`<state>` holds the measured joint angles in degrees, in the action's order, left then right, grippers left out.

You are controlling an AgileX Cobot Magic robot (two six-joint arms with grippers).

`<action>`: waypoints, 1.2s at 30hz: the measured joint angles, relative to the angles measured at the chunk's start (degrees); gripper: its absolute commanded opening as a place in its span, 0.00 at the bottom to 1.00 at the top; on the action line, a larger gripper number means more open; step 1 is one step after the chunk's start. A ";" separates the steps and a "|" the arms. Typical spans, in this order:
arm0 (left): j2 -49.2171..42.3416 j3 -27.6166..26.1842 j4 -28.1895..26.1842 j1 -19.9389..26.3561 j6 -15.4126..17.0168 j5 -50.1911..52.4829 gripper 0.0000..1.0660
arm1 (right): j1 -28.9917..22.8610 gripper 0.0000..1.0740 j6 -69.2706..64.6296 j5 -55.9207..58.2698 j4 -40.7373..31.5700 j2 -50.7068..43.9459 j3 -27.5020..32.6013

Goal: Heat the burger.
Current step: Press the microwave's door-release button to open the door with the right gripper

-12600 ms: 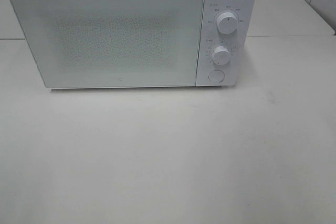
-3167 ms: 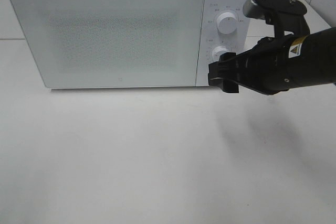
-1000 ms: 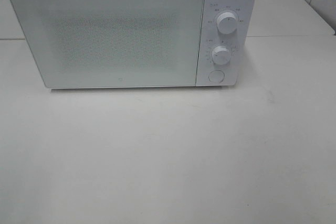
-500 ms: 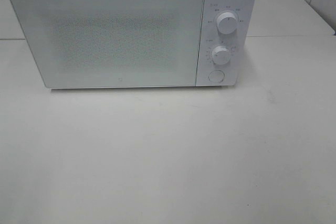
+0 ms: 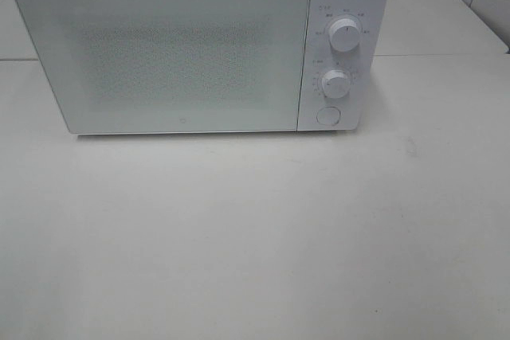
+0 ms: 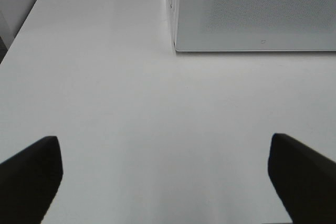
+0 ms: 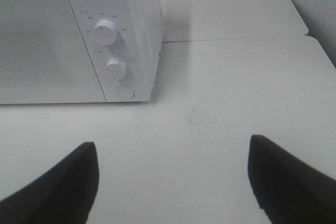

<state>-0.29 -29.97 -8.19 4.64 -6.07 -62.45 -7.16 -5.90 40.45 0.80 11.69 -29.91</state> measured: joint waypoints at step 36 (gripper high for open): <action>0.00 0.00 0.00 0.00 0.00 0.00 0.94 | 0.00 0.69 1.03 -73.74 1.95 48.70 14.09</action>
<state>-0.29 -29.97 -8.19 4.64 -6.07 -62.45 -7.16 -4.87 -33.29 2.75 60.39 -15.81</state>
